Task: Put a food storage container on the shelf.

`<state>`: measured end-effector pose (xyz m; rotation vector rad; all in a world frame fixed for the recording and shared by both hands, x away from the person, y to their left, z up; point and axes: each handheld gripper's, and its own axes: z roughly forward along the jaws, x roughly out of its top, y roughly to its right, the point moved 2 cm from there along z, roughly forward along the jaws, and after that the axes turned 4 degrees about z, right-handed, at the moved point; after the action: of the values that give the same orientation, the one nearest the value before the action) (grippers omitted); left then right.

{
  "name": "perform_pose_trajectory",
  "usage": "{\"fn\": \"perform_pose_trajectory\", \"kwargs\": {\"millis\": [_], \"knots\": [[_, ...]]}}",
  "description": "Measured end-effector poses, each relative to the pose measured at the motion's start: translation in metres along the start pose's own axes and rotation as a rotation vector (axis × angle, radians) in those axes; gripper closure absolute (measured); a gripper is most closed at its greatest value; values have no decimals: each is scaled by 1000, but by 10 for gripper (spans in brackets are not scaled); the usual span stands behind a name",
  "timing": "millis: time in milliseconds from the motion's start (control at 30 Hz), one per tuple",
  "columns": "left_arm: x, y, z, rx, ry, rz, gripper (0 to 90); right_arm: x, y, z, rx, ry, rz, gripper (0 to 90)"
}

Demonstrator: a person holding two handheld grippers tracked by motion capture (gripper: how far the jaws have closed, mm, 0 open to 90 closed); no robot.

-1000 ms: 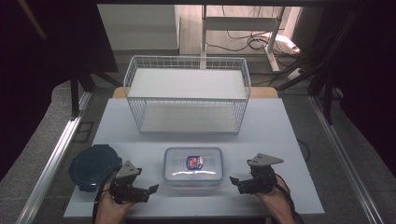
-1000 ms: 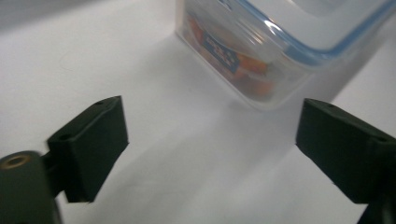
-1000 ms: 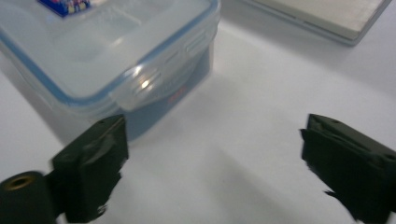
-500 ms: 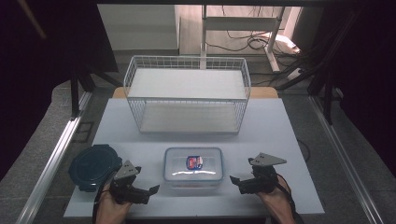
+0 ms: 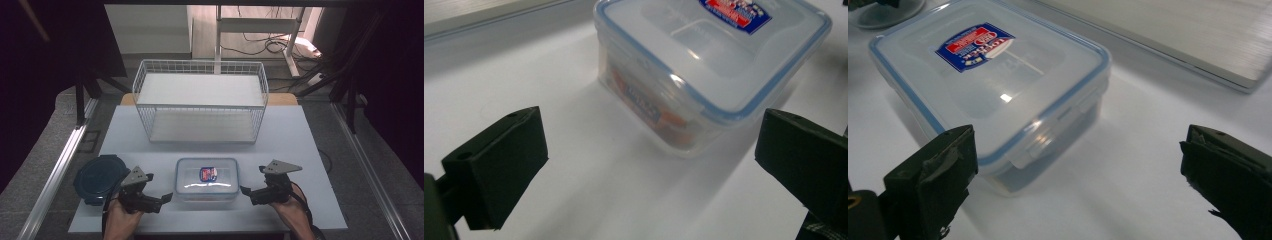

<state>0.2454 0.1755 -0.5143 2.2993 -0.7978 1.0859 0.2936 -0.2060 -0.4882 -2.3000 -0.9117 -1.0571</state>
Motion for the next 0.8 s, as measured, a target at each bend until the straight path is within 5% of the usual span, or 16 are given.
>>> {"fn": "perform_pose_trajectory", "kwargs": {"millis": [267, 600, 800], "knots": [[12, 1, 16, -51, -26, 1, 13, 6, -6, 20, -7, -63, -5, 0], [35, -6, 38, -72, -80, 33, 27, 18, -10, 33, 36, -84, 15, 0], [48, -12, 58, -120, -119, 7, 22, 30, -8, 45, 84, -122, 39, 0]]}}
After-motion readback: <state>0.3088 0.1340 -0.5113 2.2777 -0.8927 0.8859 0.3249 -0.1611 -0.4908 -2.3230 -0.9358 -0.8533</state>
